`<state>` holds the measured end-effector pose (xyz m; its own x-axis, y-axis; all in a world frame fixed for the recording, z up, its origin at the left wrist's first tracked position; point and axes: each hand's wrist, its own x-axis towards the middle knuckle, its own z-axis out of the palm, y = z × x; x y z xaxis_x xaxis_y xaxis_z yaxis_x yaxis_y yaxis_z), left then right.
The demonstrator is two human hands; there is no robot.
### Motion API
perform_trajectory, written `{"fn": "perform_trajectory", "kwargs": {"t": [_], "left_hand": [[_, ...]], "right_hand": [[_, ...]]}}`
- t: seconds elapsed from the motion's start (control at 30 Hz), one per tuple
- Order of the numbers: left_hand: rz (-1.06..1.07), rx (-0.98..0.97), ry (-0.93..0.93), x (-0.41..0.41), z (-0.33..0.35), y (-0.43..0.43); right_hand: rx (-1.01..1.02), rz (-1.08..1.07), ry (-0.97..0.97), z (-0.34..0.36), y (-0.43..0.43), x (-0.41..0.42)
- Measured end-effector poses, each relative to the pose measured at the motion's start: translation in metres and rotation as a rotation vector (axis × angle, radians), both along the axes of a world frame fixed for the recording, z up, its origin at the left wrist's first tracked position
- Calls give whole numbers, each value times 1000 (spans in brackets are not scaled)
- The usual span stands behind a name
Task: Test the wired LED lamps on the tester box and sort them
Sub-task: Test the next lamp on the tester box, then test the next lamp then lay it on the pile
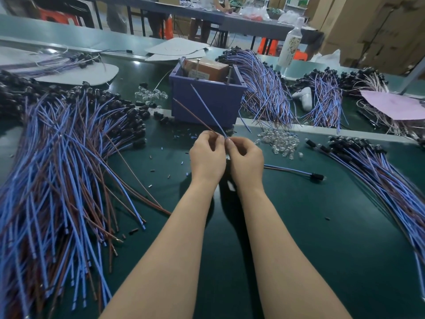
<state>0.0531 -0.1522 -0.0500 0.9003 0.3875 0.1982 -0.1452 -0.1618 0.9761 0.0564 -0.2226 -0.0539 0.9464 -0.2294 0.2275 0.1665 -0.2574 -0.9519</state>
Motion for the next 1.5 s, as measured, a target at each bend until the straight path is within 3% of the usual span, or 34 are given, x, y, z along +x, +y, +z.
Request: {"fn": "perform_trajectory", "kwargs": {"t": [0.33,0.5,0.87,1.5], "left_hand": [[39,-251,43,4,-4,-1],[98,-147,0,7,-4,-1],[85,21,-18,9,-3,-2],[68,29,-29,23,-9,4]], "right_hand": [[99,-137,10,1,9,9],[-2,-139,-73,0,13,7],[-80,-111,-52,1,12,9],[-63,-98,-37,1,13,12]]}}
